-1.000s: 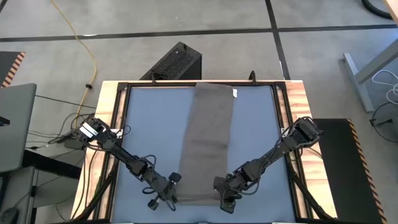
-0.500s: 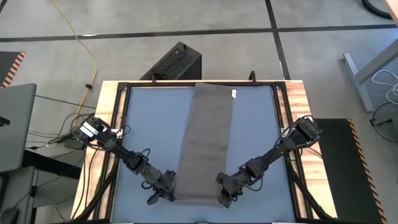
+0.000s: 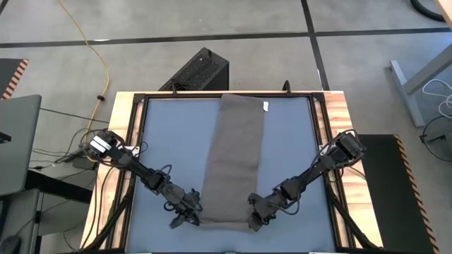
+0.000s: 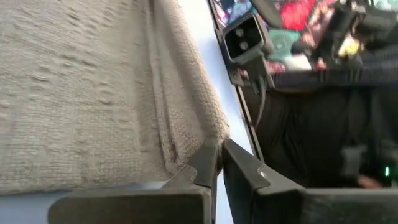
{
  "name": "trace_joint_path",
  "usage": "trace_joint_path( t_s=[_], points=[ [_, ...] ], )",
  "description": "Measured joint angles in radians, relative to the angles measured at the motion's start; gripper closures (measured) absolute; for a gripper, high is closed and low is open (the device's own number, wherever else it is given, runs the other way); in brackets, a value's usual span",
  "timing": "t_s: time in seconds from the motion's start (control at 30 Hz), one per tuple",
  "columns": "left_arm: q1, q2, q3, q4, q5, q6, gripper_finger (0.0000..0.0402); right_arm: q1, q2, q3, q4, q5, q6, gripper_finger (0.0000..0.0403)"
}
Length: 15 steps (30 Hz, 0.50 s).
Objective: Roll towel
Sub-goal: Roll the gray towel
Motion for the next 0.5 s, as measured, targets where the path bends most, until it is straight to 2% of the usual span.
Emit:
trace_joint_path(
  t_s=[0.1, 0.2, 0.4, 0.5],
  points=[
    [0.014, -0.027, -0.004, -0.021, 0.048, 0.072, 0.0386, -0.003, 0.001, -0.001, -0.003, 0.002, -0.014, 0.0386],
    [0.029, -0.075, -0.009, -0.067, 0.052, 0.128, 0.0384, -0.005, 0.001, -0.001, -0.004, 0.003, -0.021, 0.0386],
    [0.061, -0.209, -0.009, -0.273, -0.007, 0.227, 0.0384, -0.005, 0.001, -0.001, -0.004, 0.01, -0.023, 0.0386],
    [0.054, -0.287, -0.008, -0.289, -0.065, 0.34, 0.0384, -0.005, 0.002, -0.001, -0.004, 0.011, -0.024, 0.0386]
  ],
)
